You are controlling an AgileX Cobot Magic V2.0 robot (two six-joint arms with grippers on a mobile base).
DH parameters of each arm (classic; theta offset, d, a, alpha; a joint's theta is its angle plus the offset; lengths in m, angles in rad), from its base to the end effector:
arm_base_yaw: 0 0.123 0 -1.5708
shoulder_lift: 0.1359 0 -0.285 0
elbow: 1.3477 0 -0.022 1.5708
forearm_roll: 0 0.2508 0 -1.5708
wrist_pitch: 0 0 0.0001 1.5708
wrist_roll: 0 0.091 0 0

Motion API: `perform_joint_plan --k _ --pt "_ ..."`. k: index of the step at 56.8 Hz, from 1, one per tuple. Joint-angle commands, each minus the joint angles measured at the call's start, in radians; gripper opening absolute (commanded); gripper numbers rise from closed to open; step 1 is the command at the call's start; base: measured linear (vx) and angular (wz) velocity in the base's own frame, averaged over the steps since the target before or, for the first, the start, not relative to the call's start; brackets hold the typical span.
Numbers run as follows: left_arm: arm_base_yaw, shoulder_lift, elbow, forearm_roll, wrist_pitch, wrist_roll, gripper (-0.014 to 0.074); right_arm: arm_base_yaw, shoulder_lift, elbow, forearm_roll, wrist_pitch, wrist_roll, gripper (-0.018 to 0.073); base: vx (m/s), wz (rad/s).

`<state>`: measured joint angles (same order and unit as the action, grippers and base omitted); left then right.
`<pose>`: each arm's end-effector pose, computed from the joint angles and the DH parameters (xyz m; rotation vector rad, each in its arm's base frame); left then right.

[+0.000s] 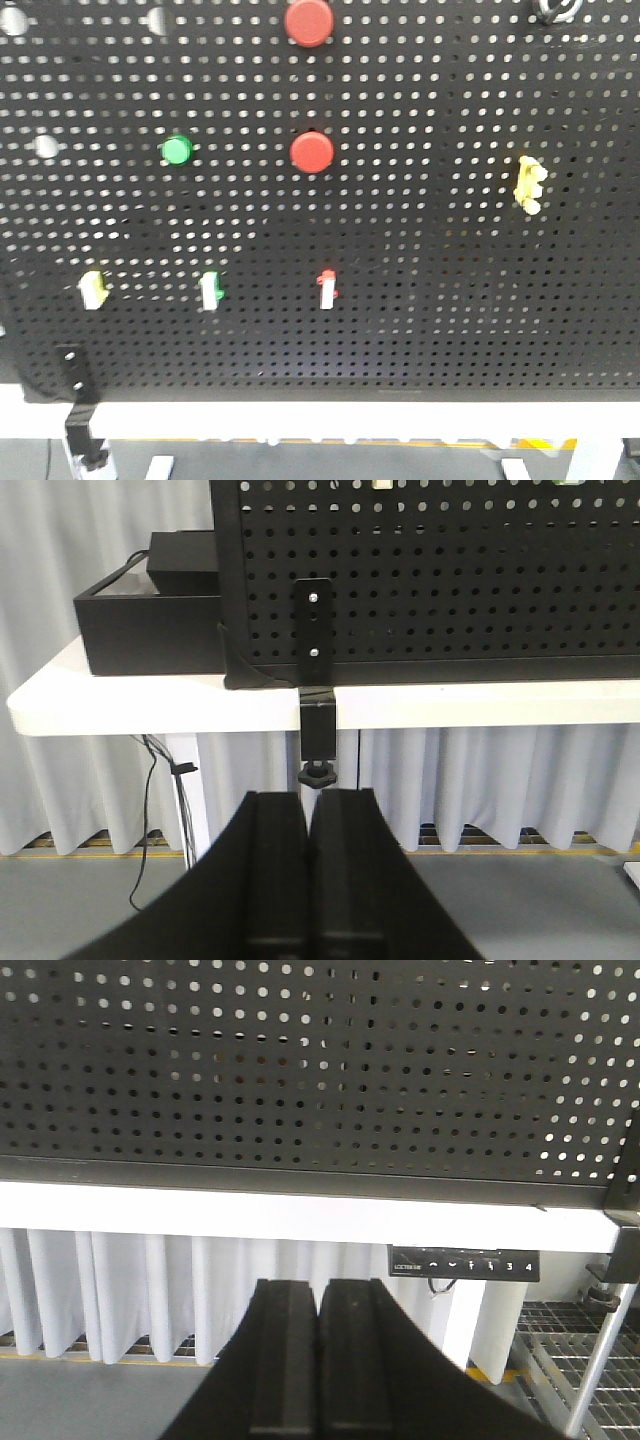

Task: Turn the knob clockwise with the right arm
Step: 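Raise the right gripper up toward the face of the pegboard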

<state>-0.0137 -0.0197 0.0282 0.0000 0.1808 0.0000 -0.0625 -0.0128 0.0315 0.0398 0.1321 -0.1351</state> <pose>0.0557 -0.0008 0.1883 0.0115 1.6729 -0.0104 0.0566 -0.0031 0.1912 -0.0311 1.6353 -0.1170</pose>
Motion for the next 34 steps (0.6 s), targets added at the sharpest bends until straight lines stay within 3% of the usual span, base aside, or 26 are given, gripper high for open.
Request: perform_joint_plan --k 1,34 --pt "-0.003 -0.009 0.026 -0.007 -0.081 0.0 -0.0006 0.002 -0.007 0.01 -0.004 -0.088 -0.011 -0.0008 0.06 -0.05" --pt "-0.003 -0.009 0.026 -0.007 -0.081 0.0 -0.0006 0.002 -0.007 0.01 -0.004 -0.088 -0.011 -0.0008 0.09 -0.01"
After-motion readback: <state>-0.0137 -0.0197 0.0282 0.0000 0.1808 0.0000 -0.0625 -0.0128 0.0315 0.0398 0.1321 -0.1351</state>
